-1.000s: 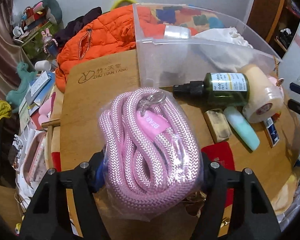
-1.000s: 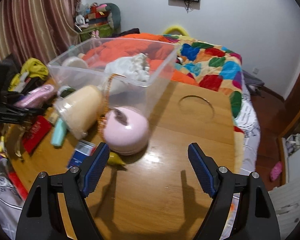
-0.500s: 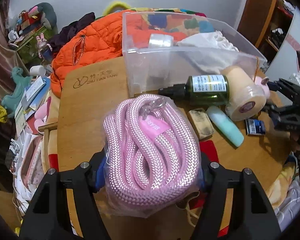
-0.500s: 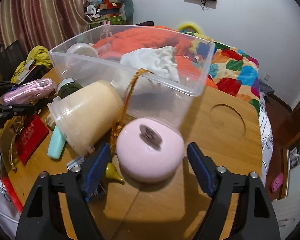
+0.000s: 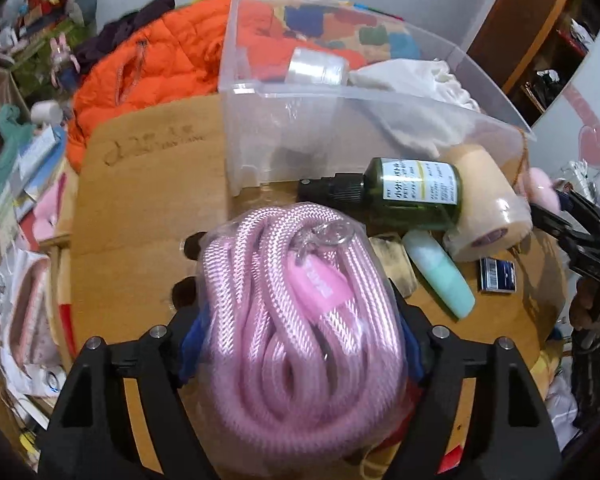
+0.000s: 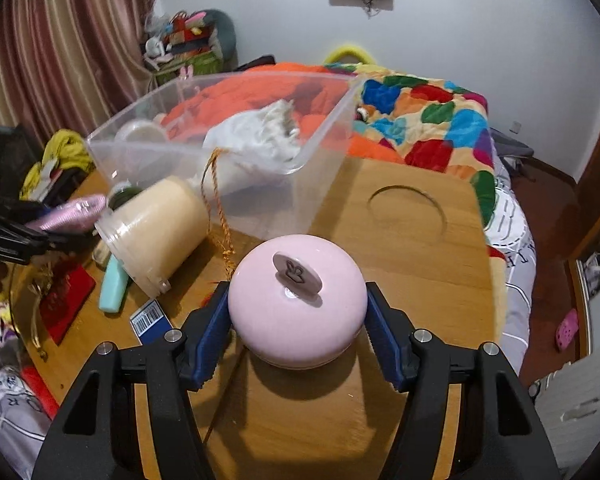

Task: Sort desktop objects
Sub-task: 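Close the right tool on the pink round ball, then carry the pink rope with the left tool while the right tool carries the ball to the box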

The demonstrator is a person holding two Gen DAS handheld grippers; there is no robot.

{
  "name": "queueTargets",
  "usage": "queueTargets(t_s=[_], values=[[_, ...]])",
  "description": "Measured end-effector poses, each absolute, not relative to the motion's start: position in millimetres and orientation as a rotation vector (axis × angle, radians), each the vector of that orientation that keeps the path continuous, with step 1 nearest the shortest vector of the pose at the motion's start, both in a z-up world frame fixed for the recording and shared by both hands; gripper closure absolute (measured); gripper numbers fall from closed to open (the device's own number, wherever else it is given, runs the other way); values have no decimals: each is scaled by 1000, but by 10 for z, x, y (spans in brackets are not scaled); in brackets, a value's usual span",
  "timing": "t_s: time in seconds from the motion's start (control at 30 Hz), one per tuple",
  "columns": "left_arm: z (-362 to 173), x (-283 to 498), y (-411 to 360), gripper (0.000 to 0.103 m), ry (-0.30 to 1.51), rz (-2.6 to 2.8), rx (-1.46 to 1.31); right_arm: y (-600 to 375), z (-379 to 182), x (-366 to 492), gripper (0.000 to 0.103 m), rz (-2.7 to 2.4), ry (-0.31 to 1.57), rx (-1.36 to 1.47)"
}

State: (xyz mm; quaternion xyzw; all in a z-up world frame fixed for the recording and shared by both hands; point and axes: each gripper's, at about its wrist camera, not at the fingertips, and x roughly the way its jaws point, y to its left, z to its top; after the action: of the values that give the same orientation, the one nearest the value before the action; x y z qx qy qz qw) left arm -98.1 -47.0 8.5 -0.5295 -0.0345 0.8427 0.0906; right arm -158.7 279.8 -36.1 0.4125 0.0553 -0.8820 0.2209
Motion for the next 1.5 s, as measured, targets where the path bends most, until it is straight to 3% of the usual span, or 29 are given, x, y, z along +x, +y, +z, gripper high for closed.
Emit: queueTargets(t_s=[0.1,0.7,1.1,1.5], values=[[88,-1011,-437,37,-77,2535,-1554,2852,-252,-1553,43,-2451,125,1111],[670,-661,-573,40,-105,2705,-1290,2723,217,-1493,43,-2451,139,912],[638,-680,-457,40,-130,2633,-1301,2740,-506,-1518,43,-2334,146,1196],[735,-692,-405,40,-128,2653,-1277,3013,-562,-1446,43,-2368,70,1231]])
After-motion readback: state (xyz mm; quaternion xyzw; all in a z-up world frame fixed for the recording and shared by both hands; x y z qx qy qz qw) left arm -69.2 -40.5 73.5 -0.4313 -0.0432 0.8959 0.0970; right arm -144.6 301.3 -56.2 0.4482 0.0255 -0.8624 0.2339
